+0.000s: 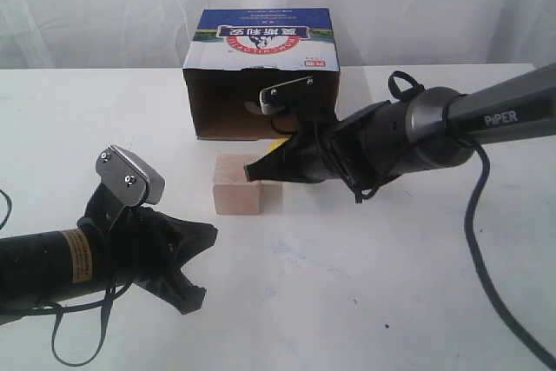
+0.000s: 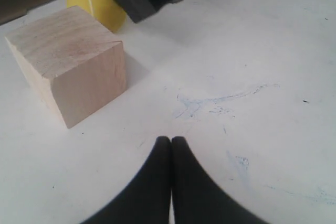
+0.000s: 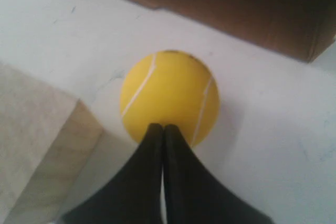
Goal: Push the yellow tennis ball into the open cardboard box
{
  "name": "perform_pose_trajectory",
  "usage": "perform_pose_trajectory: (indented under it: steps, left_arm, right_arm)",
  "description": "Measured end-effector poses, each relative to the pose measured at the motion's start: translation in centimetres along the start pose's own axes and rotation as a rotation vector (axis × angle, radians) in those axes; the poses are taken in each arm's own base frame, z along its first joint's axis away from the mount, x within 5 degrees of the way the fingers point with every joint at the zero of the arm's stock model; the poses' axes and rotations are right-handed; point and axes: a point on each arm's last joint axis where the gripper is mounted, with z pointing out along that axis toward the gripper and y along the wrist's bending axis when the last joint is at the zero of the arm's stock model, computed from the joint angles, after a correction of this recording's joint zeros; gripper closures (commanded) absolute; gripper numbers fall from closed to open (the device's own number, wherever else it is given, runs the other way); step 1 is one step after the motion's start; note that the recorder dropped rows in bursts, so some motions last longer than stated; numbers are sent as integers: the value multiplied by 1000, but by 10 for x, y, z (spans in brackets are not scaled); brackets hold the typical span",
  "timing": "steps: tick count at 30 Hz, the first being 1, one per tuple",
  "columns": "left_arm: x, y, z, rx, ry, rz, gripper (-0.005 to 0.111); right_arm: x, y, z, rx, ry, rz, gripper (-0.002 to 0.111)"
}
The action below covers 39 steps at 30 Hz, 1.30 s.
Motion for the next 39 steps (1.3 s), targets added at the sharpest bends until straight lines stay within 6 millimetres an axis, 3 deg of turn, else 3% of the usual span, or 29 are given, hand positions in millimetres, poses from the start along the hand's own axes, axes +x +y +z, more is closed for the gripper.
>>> perform_pose_trajectory:
  steps: [15,23,27,29,32,34,39]
  left_arm:
    - [1,-4,0,46,11,8,107]
    - [3,-3,0,39,33,31,107]
    - [5,2,-1,-26,65,67,107]
    - [1,9,-5,-111,57,50,107]
    - [-14,12,-19,-189,20,59,107]
    - [-20,12,-25,-205,8,78,107]
    - [-25,13,-32,-241,9,96,107]
  right_arm:
    - [-5,2,-6,-78,1,5,108]
    - [4,-9,-47,-26,-15,-3,108]
    - [19,-9,-47,-107,44,-80,108]
    - [23,-16,-44,-224,81,-84,108]
    - [21,-52,-42,-238,82,-39,108]
    - [18,-65,-41,-286,72,-41,108]
    - [4,-61,-30,-477,35,-82,108]
